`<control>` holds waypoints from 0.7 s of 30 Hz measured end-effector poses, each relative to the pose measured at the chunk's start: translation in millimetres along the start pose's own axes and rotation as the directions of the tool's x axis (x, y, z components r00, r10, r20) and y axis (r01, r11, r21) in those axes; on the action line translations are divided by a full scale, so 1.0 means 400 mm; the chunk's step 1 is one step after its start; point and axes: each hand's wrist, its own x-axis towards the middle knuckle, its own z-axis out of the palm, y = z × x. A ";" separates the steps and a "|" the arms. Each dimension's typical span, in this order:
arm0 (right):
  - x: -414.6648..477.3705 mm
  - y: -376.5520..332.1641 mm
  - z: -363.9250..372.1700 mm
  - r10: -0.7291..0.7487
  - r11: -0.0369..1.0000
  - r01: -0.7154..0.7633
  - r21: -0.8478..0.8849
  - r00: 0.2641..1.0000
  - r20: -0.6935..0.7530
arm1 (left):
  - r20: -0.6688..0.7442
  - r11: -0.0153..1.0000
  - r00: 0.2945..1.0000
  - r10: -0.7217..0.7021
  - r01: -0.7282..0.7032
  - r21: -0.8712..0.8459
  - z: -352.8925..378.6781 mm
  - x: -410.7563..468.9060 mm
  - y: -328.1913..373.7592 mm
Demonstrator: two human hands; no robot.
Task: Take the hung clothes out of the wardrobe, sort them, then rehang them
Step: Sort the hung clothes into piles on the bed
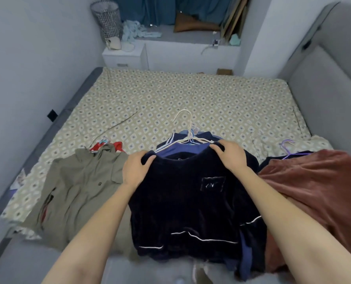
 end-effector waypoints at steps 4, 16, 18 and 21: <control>-0.128 -0.053 -0.075 0.017 0.996 -0.011 0.090 0.997 -0.071 | -0.040 0.997 0.999 -0.014 0.011 -0.083 -0.073 -0.089 0.025; -0.399 -0.102 -0.202 0.081 0.978 -0.049 0.203 0.985 -0.155 | -0.145 0.973 0.987 -0.069 0.034 -0.227 -0.177 -0.345 0.087; -0.440 -0.105 -0.208 0.062 0.979 -0.029 0.202 0.985 -0.161 | -0.161 0.976 0.983 -0.090 0.055 -0.210 -0.189 -0.394 0.086; -0.501 -0.102 -0.209 0.034 0.981 -0.005 0.193 0.988 -0.149 | -0.167 0.980 0.980 -0.105 0.073 -0.185 -0.202 -0.465 0.079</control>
